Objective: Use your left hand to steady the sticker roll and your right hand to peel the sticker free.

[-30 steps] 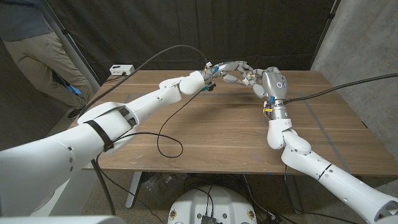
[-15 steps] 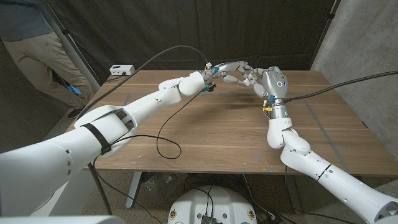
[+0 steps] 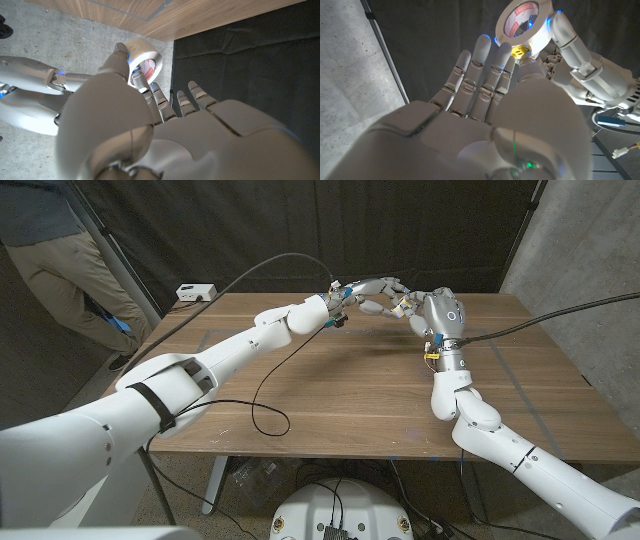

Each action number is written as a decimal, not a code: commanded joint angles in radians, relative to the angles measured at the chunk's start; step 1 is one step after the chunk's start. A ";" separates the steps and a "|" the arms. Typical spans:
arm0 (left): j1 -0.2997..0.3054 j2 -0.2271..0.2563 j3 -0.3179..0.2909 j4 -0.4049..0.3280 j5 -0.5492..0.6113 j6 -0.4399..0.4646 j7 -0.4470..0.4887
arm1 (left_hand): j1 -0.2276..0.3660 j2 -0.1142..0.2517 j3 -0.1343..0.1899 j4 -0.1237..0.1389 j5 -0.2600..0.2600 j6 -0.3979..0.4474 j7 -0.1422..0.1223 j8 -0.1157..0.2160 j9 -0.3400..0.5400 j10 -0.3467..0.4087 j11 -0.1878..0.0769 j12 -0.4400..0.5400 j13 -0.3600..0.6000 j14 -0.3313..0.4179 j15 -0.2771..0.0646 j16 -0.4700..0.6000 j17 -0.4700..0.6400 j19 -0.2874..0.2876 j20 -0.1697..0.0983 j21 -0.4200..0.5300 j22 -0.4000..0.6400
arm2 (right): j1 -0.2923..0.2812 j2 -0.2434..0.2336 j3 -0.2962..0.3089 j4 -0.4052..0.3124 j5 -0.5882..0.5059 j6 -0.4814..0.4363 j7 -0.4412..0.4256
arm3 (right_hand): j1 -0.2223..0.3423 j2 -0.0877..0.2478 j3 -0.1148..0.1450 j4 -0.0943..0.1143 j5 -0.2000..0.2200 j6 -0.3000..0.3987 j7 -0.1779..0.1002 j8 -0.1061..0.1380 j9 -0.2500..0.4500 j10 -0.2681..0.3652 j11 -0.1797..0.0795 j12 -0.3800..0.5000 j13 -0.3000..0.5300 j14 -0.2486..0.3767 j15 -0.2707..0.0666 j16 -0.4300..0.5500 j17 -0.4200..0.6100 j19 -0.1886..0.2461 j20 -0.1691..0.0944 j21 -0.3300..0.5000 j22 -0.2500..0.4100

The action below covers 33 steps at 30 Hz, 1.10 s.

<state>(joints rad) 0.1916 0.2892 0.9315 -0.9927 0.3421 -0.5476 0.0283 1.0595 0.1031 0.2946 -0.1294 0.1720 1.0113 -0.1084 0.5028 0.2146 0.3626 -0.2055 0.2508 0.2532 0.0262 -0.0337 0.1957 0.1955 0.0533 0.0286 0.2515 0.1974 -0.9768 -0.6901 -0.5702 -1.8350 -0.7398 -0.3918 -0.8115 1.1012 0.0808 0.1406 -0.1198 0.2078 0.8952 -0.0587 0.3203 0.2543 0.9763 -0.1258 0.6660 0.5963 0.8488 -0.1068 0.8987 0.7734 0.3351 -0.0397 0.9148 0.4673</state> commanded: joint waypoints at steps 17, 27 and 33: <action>0.003 -0.004 -0.010 -0.005 0.003 0.005 0.000 | -0.008 0.008 0.015 0.008 0.009 0.068 0.014 0.079 0.040 -0.005 0.001 -0.002 0.004 0.000 -0.065 0.001 0.002 -0.001 -0.006 0.008 0.004 | -0.003 -0.011 0.000 0.001 -0.014 -0.008 -0.010 | 0.074 0.017 0.016 -0.036 0.014 0.091 -0.004 0.024 0.017 0.064 -0.016 0.054 0.045 0.034 -0.124 0.012 0.018 0.010 -0.015 0.045 -0.014; -0.002 -0.009 -0.005 0.007 0.004 0.003 0.000 | -0.009 0.007 0.016 0.007 0.009 0.067 0.015 0.079 0.039 -0.006 0.000 -0.002 0.004 -0.001 -0.064 0.001 0.002 -0.002 -0.006 0.008 0.003 | 0.001 -0.002 -0.001 0.022 -0.017 0.012 -0.050 | 0.109 0.041 0.032 -0.036 0.009 0.106 -0.011 0.040 0.036 0.076 -0.020 0.069 0.064 0.047 -0.123 0.012 0.025 0.005 -0.022 0.068 -0.015; -0.001 -0.008 -0.007 0.006 -0.002 0.005 -0.002 | -0.008 0.006 0.016 0.006 0.009 0.069 0.013 0.080 0.039 -0.006 -0.001 -0.002 0.004 -0.001 -0.064 0.000 0.001 -0.001 -0.007 0.008 0.003 | 0.006 0.010 -0.006 0.056 -0.029 0.044 -0.124 | 0.105 0.043 0.026 -0.028 0.001 0.120 -0.006 0.046 0.039 0.090 -0.015 0.069 0.055 0.063 -0.124 0.016 0.019 0.013 -0.024 0.086 -0.015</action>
<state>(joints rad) 0.1931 0.2831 0.9223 -0.9931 0.3462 -0.5424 0.0290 1.0594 0.1032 0.2946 -0.1293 0.1731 1.0222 -0.0975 0.5028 0.2147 0.3626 -0.2055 0.2508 0.2531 0.0263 -0.0337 0.1957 0.1956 0.0533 0.0286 0.2553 0.1974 -0.9783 -0.6948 -0.5694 -1.8174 -0.7529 -0.3834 -0.8503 1.2057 0.1189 0.1685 -0.1555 0.2143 1.0002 -0.0643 0.3555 0.2904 1.0489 -0.1434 0.7309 0.6545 0.8956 -0.1211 0.9062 0.7918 0.3442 -0.0413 0.9894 0.4495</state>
